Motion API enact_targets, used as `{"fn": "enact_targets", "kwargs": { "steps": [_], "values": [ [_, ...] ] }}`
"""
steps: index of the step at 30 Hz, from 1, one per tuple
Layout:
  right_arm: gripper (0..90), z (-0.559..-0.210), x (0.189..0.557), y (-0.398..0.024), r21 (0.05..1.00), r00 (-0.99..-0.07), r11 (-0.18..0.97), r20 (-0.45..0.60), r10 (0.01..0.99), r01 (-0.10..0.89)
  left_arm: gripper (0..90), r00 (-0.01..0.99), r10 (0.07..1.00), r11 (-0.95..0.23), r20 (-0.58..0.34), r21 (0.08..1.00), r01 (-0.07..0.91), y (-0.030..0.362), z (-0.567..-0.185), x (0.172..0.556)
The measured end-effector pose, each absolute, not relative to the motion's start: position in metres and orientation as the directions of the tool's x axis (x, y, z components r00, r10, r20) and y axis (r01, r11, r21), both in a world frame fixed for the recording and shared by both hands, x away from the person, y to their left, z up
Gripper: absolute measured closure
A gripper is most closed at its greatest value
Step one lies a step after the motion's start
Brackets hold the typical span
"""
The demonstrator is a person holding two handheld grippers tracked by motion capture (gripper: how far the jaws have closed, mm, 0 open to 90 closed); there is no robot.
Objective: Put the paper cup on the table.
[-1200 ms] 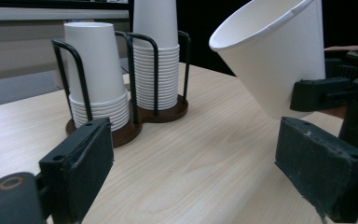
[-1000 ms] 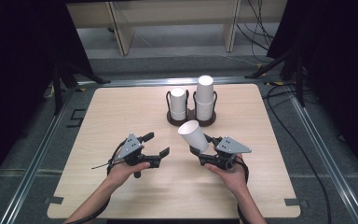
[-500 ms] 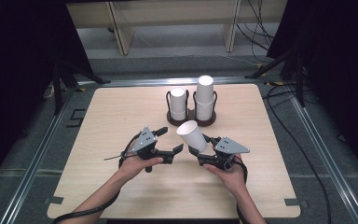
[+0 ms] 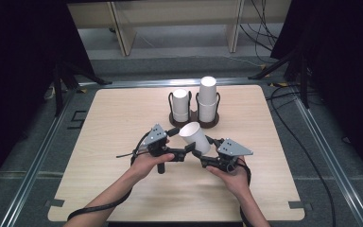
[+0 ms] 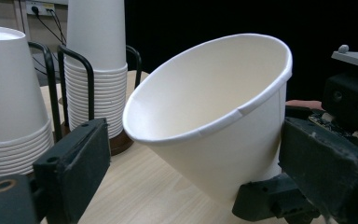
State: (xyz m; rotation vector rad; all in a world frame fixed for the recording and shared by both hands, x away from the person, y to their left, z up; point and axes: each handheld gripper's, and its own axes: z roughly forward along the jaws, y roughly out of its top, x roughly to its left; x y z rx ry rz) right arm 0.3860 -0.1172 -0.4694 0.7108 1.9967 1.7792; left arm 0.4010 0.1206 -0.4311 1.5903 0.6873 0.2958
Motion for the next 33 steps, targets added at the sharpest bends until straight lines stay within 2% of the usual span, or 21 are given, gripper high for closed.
{"fn": "enact_targets", "kwargs": {
  "steps": [5,8,16,17,21,23,24,26,27,28,33],
  "values": [
    [35.0,-0.470,0.386,-0.116,0.989,-0.808,0.077,0.060,0.586,0.129,8.3,0.792,0.567,0.010,-0.227,0.963,0.270,0.116,-0.431,0.405],
    [35.0,-0.469,0.387,-0.117,0.990,-0.799,0.101,0.018,0.601,0.098,7.6,0.785,0.566,0.018,-0.253,0.955,0.295,0.114,-0.431,0.406],
    [34.9,-0.470,0.386,-0.114,0.989,-0.811,0.082,0.050,0.583,0.120,6.7,0.779,0.553,0.039,-0.294,0.944,0.328,0.111,-0.430,0.411],
    [34.9,-0.470,0.386,-0.115,0.989,-0.800,0.099,0.026,0.600,0.106,6.7,0.777,0.553,0.042,-0.302,0.941,0.336,0.111,-0.430,0.412],
    [34.5,-0.471,0.385,-0.112,0.987,-0.810,0.108,0.034,0.585,0.120,7.6,0.775,0.553,0.042,-0.307,0.939,0.342,0.108,-0.431,0.414],
    [34.4,-0.472,0.388,-0.112,0.989,-0.812,0.118,0.001,0.584,0.086,8.3,0.779,0.553,0.033,-0.295,0.942,0.334,0.108,-0.431,0.414],
    [34.3,-0.473,0.388,-0.111,0.991,-0.820,0.094,0.026,0.572,0.097,9.0,0.780,0.553,0.028,-0.292,0.942,0.334,0.108,-0.430,0.414],
    [34.0,-0.472,0.388,-0.112,0.988,-0.814,0.126,-0.001,0.582,0.089,10.4,0.785,0.550,0.026,-0.283,0.946,0.323,0.108,-0.430,0.414],
    [33.8,-0.473,0.387,-0.110,0.986,-0.821,0.098,0.054,0.569,0.132,10.9,0.791,0.548,0.019,-0.271,0.950,0.311,0.108,-0.430,0.413],
    [33.5,-0.473,0.387,-0.110,0.988,-0.817,0.102,0.036,0.576,0.115,11.5,0.797,0.544,0.022,-0.261,0.954,0.298,0.107,-0.430,0.413],
    [32.4,-0.475,0.388,-0.108,0.987,-0.819,0.116,0.023,0.573,0.109,14.5,0.808,0.564,-0.043,-0.168,0.972,0.232,0.107,-0.429,0.407]
  ]
}}
